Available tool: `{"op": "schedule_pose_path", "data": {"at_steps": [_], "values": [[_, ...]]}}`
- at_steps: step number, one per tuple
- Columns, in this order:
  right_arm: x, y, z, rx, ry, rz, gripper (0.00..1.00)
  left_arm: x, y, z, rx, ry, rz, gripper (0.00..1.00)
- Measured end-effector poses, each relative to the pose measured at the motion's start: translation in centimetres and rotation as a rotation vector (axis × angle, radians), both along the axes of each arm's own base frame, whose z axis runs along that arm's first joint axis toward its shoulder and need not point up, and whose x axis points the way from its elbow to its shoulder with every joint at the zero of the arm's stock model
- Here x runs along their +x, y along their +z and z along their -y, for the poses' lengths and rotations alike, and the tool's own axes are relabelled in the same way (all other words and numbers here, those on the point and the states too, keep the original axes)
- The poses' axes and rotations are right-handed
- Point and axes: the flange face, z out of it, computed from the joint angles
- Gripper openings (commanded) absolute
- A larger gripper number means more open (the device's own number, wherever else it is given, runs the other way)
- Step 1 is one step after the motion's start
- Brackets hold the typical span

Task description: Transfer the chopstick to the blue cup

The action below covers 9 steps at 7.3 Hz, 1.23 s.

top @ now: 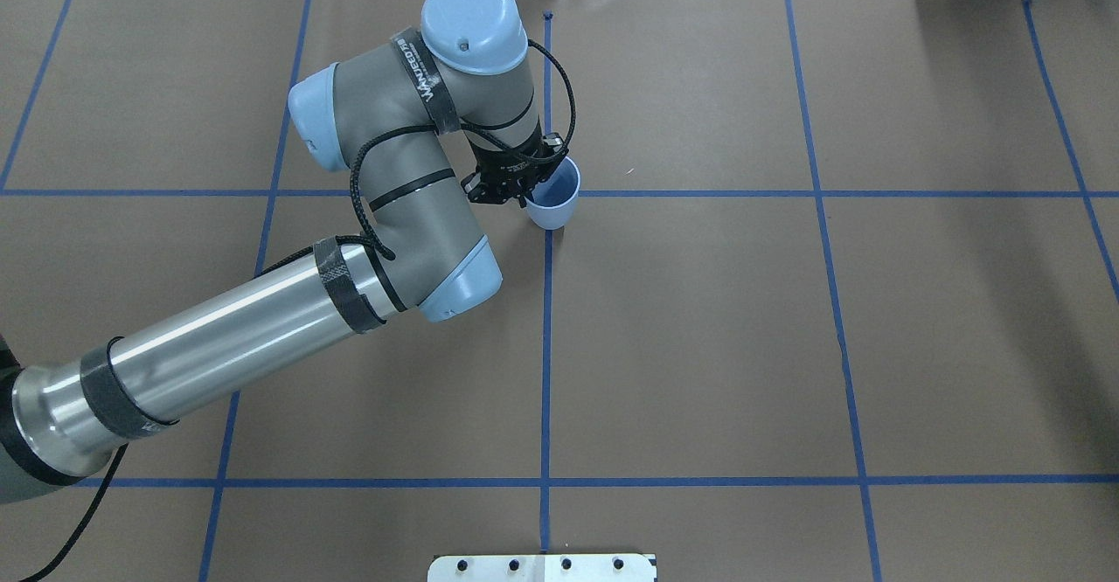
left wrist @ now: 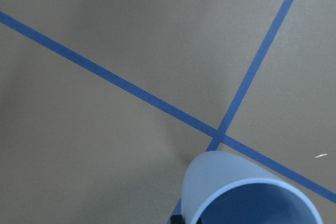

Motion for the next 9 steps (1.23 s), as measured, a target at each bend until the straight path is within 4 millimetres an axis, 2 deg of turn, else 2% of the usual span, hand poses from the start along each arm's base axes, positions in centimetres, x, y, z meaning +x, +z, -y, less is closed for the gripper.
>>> {"op": "schedule_pose_path", "data": {"at_steps": [1,2,3,5,7,9], "values": [[0.0,0.0,0.0,0.001,0.0,0.003,1.0,0.2,0.4,0.0,0.0,0.0,0.004,0.42],[0.0,-0.1,0.0,0.001,-0.001,0.006,1.0,0.2,0.8,0.0,-0.002,-0.001,0.008,0.91],[-0.1,-0.1,0.0,0.0,-0.001,0.007,1.0,0.2,1.2,0.0,-0.002,0.0,0.01,0.99],[-0.1,-0.1,0.0,0.002,-0.002,0.006,1.0,-0.5,0.4,-0.3,0.012,0.001,-0.006,0.99],[0.1,0.0,0.0,0.022,-0.022,-0.004,1.0,-4.2,-1.8,0.3,0.027,-0.016,-0.049,0.99],[1.9,2.0,-1.0,0.072,-0.089,-0.035,1.0,-9.2,-1.8,0.8,0.025,-0.02,-0.071,0.99]]}}
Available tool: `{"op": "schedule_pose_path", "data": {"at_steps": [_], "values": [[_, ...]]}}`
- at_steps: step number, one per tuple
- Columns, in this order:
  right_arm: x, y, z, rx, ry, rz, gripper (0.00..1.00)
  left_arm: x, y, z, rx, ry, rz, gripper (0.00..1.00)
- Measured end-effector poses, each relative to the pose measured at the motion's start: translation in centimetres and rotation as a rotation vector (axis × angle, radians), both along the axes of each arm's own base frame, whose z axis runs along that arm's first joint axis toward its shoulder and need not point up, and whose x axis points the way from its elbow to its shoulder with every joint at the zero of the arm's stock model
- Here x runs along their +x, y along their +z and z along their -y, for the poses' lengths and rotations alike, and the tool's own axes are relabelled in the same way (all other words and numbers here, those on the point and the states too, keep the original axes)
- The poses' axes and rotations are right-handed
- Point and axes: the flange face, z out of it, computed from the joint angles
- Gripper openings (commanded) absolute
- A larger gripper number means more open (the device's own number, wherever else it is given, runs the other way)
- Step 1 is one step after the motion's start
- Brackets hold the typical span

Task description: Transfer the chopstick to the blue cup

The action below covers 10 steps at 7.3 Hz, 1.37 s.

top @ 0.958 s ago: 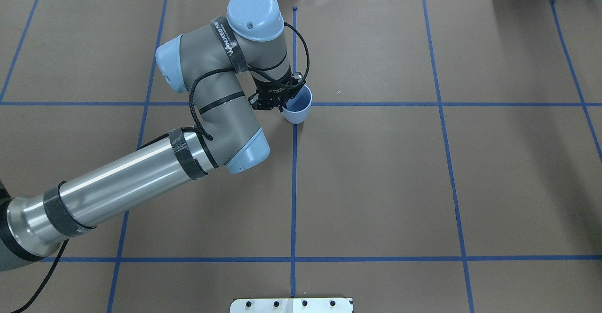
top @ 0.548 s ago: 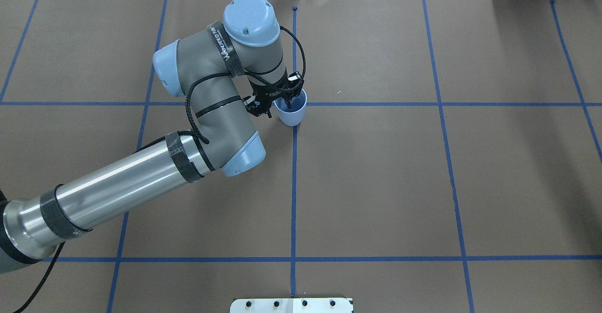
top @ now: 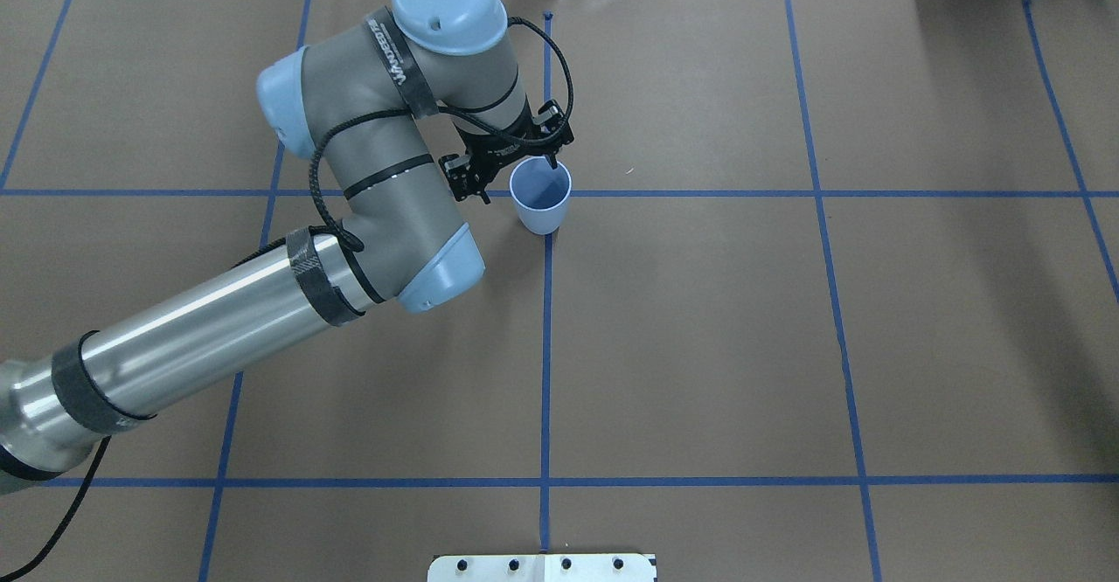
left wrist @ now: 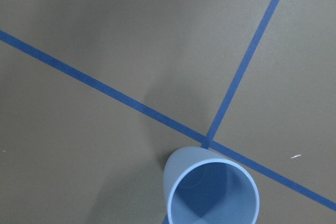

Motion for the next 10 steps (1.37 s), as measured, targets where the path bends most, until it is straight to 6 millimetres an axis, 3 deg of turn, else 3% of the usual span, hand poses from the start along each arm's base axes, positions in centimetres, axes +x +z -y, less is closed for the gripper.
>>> {"op": "schedule_pose_path", "data": {"at_steps": [2,4,6,10], "values": [[2.2,2.7,-1.6,0.074,-0.107,-0.065,1.0,-2.6,0.1,-0.3,0.01,0.005,0.007,0.99],[3.3,5.0,-2.2,0.144,-0.224,-0.089,1.0,-3.3,-0.1,-0.6,0.016,0.005,0.006,0.99],[3.5,5.4,-1.7,0.211,-0.267,-0.097,1.0,-4.1,0.7,-1.3,0.017,0.006,0.006,0.99],[3.5,9.4,-0.9,0.395,-0.259,-0.124,1.0,-4.6,1.4,-1.8,0.019,0.003,0.008,0.99]]}}
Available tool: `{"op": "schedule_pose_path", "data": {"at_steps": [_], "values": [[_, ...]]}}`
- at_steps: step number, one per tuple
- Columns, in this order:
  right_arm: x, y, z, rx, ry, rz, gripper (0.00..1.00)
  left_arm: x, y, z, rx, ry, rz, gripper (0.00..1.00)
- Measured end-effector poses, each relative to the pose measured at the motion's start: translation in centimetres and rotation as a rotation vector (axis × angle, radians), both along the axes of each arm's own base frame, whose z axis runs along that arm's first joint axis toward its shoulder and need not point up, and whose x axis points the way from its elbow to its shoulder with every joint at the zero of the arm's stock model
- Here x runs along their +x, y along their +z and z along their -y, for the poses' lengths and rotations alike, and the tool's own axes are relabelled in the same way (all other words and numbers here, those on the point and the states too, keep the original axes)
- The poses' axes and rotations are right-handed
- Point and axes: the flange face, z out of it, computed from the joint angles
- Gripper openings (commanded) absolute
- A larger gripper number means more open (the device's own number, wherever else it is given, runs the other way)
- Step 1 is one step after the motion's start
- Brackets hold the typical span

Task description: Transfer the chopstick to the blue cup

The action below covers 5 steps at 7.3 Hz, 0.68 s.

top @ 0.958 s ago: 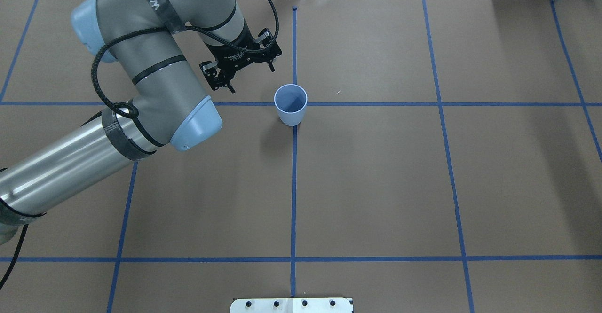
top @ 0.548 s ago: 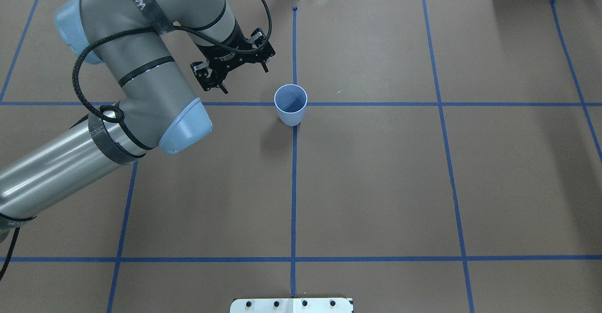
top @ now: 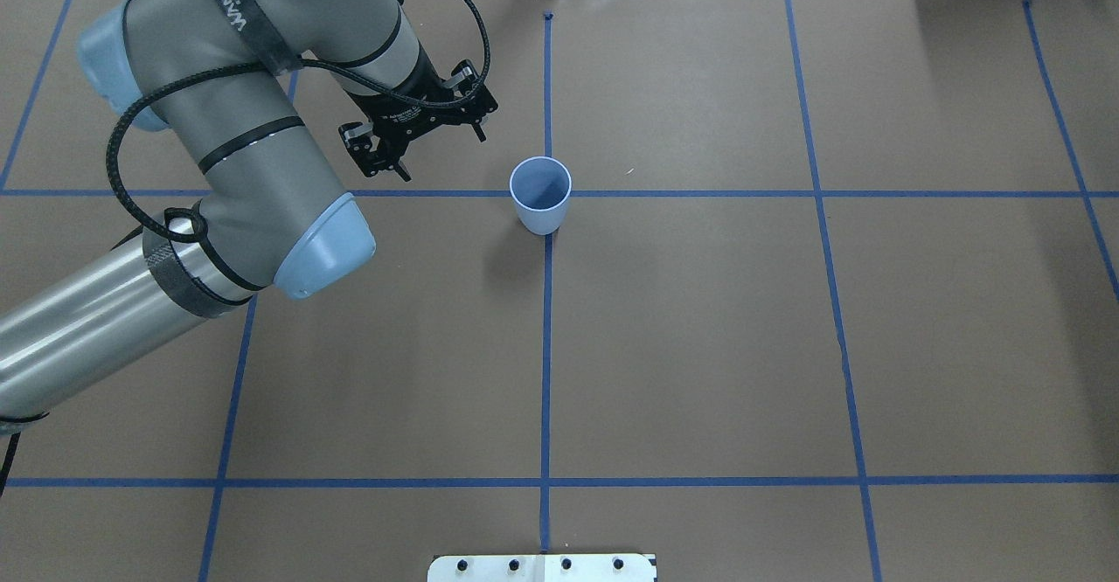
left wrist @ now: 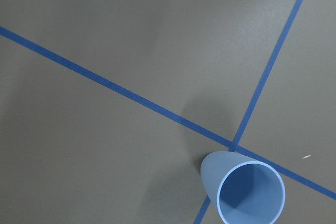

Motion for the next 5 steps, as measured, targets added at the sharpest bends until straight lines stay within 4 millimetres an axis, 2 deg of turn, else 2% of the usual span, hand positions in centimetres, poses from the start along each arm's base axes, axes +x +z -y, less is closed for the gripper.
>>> {"op": "schedule_pose_path", "data": {"at_steps": [3,4,5], "values": [[-0.4,-1.4,0.8,0.101,0.006,0.06,0.98,0.0,0.2,0.0,-0.001,-0.002,0.004,0.99],[-0.5,-1.5,0.7,0.122,0.012,0.074,0.95,0.0,0.4,0.0,-0.002,-0.003,0.006,0.99],[-0.6,-1.0,0.5,0.123,0.013,0.085,0.87,0.0,0.5,0.1,-0.002,-0.003,0.008,0.99]]}}
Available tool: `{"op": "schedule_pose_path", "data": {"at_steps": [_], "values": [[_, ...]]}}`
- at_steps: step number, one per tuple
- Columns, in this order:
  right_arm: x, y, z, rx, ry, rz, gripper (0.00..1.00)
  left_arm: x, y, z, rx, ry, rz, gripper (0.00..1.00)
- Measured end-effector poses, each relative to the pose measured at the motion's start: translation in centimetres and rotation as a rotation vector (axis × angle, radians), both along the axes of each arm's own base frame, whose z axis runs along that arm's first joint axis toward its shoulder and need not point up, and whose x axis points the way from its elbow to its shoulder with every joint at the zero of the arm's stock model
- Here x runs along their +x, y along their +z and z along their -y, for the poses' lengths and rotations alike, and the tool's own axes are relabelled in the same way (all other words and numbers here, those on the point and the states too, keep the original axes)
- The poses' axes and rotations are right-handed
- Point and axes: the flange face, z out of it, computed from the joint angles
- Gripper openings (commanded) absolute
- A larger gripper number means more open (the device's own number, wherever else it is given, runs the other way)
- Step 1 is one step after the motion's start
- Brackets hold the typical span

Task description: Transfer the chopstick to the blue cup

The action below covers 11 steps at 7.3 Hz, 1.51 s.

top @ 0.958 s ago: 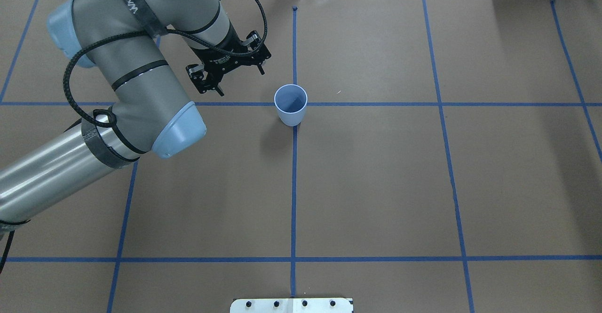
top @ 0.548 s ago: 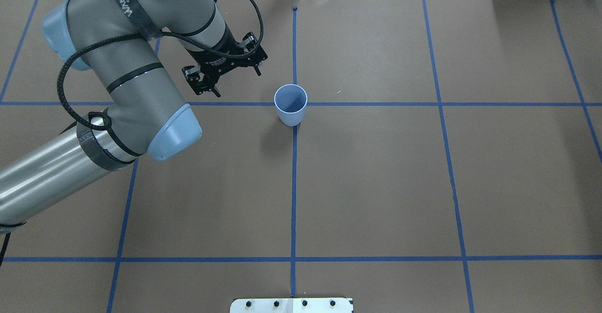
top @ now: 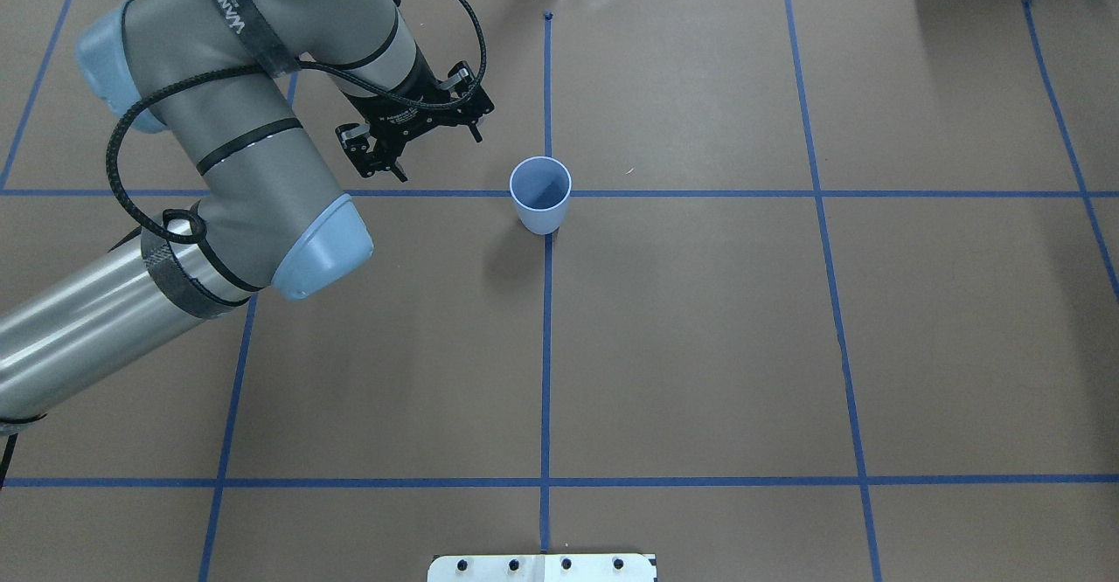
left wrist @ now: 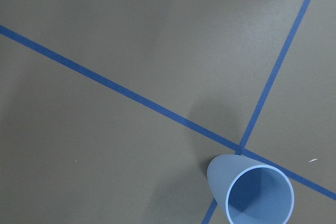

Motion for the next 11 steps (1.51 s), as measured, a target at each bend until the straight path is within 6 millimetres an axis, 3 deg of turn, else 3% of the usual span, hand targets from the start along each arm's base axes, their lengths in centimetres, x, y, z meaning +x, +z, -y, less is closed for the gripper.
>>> {"op": "schedule_pose_path", "data": {"at_steps": [5,7,11], "values": [[-0.4,2.2,-0.9,-0.042,-0.016,0.052,0.44,0.0,0.0,0.0,-0.001,0.0,0.0,0.99],[-0.5,2.1,-0.8,-0.042,-0.018,0.06,0.35,0.0,0.0,0.0,0.0,0.0,-0.001,0.99],[0.4,1.6,-0.5,-0.029,-0.001,0.057,0.27,-0.4,-0.5,-0.4,0.004,-0.001,-0.009,0.99]]}}
